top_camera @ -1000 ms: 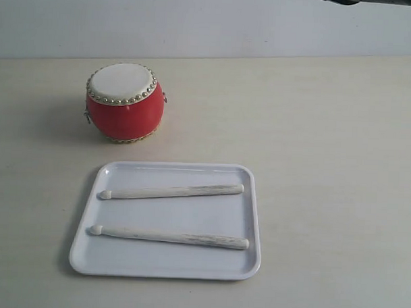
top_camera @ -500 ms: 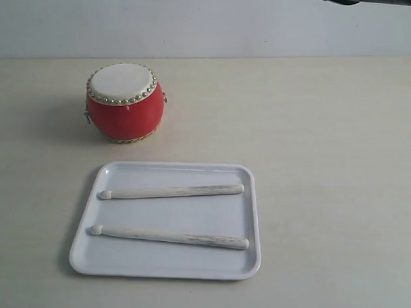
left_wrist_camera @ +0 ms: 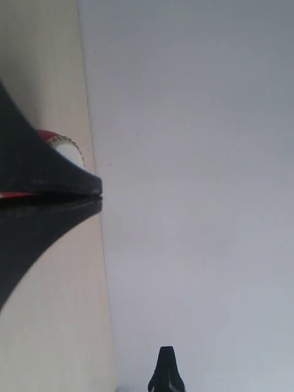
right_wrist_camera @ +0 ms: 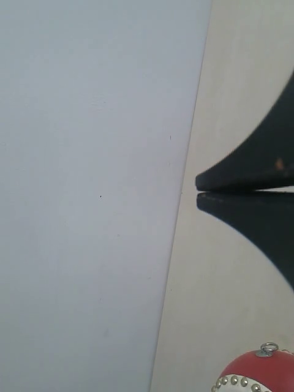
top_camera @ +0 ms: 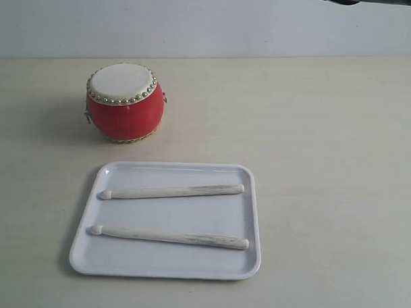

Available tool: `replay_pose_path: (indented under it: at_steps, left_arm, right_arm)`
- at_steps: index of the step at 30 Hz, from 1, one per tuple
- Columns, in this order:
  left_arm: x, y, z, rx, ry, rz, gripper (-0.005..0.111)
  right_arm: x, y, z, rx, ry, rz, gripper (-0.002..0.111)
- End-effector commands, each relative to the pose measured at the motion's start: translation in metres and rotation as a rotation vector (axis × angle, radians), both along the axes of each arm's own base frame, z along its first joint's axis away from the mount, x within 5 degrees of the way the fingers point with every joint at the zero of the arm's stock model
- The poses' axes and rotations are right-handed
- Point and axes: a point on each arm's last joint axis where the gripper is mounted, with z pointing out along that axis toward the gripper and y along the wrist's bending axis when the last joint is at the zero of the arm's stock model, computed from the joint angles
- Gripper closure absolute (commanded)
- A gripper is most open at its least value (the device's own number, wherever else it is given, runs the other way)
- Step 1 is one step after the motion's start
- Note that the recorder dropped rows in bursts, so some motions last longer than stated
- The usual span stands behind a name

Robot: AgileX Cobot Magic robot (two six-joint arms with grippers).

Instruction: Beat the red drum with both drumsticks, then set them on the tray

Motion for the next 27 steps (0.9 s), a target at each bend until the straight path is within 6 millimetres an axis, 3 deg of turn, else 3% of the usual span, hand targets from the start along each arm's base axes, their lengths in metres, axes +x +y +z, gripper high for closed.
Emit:
replay_pose_path:
  at_steps: [1, 7, 12, 20, 27]
  left_arm:
    - [0.001, 0.003, -0.003, 0.020, -0.010, 0.036, 0.106]
    - [0.003, 0.005, -0.006, -0.008, -0.005, 0.054, 0.106]
    - [0.006, 0.014, -0.028, -0.039, 0.048, 0.160, 0.106]
    - [-0.015, 0.032, -0.053, -0.033, 0.042, 0.372, 0.106]
    - [-0.015, 0.034, -0.085, 0.019, 0.066, 0.401, 0.106]
  right_arm:
    - [0.000, -0.002, -0.002, -0.005, -0.002, -0.007, 0.108]
    - [0.000, -0.002, -0.002, -0.005, -0.002, -0.007, 0.108]
    - [0.000, -0.002, -0.002, -0.005, -0.002, -0.007, 0.108]
    - [0.000, -0.002, -0.002, -0.005, -0.002, -0.007, 0.108]
    - [0.000, -0.002, -0.002, -0.005, -0.002, -0.007, 0.108]
